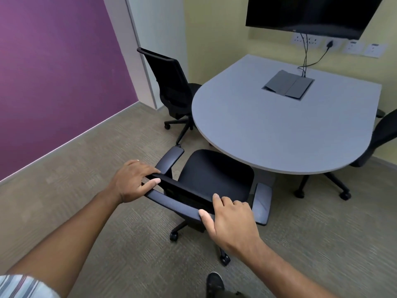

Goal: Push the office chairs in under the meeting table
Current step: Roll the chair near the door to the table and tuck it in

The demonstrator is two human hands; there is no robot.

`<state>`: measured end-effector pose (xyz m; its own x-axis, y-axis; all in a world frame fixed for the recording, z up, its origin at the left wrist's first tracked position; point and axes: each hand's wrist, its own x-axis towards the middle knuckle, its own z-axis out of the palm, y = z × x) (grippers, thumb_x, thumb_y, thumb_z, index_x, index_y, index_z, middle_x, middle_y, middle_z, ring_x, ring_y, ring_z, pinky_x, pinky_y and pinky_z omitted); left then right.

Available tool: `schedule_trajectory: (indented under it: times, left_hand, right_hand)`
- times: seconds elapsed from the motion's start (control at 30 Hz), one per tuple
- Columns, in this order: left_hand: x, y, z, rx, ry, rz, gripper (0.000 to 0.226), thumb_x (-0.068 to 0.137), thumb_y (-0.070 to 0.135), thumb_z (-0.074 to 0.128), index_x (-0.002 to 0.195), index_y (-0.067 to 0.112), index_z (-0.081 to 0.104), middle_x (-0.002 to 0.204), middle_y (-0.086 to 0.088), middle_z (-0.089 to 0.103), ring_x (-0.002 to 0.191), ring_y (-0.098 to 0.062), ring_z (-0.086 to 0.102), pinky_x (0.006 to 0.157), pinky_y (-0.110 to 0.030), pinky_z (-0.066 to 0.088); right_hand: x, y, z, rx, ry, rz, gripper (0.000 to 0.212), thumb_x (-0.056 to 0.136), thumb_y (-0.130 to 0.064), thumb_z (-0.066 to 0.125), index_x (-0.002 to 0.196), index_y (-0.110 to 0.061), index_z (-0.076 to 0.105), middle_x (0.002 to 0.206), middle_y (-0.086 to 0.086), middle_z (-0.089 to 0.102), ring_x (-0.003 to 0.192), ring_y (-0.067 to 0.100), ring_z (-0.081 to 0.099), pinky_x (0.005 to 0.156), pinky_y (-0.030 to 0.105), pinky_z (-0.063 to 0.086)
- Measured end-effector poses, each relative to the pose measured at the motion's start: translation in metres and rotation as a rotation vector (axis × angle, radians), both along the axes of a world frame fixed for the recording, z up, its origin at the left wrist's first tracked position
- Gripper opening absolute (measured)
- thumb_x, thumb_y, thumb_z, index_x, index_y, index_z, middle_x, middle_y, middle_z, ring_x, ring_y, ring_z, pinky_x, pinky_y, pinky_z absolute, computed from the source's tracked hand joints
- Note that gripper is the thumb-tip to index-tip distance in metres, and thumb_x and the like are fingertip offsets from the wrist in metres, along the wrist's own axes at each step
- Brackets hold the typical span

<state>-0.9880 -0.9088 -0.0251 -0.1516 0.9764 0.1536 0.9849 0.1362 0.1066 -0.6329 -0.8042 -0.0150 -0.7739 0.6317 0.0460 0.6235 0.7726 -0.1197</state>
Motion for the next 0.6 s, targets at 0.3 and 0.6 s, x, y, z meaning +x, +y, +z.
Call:
schedule_trajectory:
  times: [0.3, 0.6]
  left_hand:
    - [-0.028, 0.008, 0.007, -0.041, -0.018, -0.026, 0.054, 0.106, 0.062, 0.043, 0.134, 0.028, 0.075, 0.127, 0.008, 0.077, 0.12, -0.019, 0.068, 0.117, -0.048, 0.038]
    - [-0.055, 0.013, 0.004, -0.039, -0.004, -0.095, 0.056, 0.106, 0.059, 0.044, 0.134, 0.023, 0.076, 0.133, 0.003, 0.076, 0.128, -0.023, 0.068, 0.118, -0.055, 0.041]
  right_hand:
    - [-0.029, -0.003, 0.001, -0.041, -0.009, 0.048, 0.082, 0.104, -0.068, 0.019, 0.152, -0.011, 0.052, 0.114, 0.014, 0.073, 0.089, 0.04, 0.07, 0.076, 0.049, 0.053]
    - [-0.052, -0.02, 0.0, -0.107, -0.035, -0.002, 0.082, 0.103, -0.067, 0.017, 0.158, -0.012, 0.042, 0.134, 0.014, 0.067, 0.108, 0.039, 0.067, 0.09, 0.052, 0.051]
